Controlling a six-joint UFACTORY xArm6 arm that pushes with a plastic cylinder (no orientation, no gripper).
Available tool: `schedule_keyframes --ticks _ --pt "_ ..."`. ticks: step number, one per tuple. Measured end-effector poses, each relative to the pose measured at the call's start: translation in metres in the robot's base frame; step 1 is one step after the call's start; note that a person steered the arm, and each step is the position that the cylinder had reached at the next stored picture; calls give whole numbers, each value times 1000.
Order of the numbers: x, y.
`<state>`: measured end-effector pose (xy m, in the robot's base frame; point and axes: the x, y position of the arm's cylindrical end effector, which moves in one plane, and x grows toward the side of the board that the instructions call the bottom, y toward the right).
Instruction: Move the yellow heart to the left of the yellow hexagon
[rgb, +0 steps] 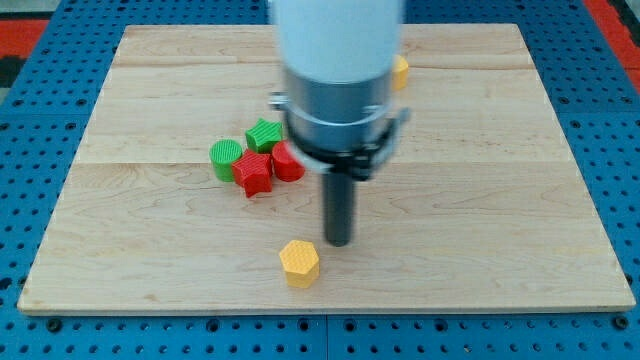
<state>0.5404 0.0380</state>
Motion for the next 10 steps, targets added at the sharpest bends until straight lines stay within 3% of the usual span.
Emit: schedule_keyframes --ticks 1,2,4,5,6,7,8,9,10 --pt "-27 66" --pt "-113 120" --pt "-295 135" --pt "-282 86" --pt "-208 93" --pt "-230 105" --pt "-284 80" --pt "-271 10" --pt "-246 54"
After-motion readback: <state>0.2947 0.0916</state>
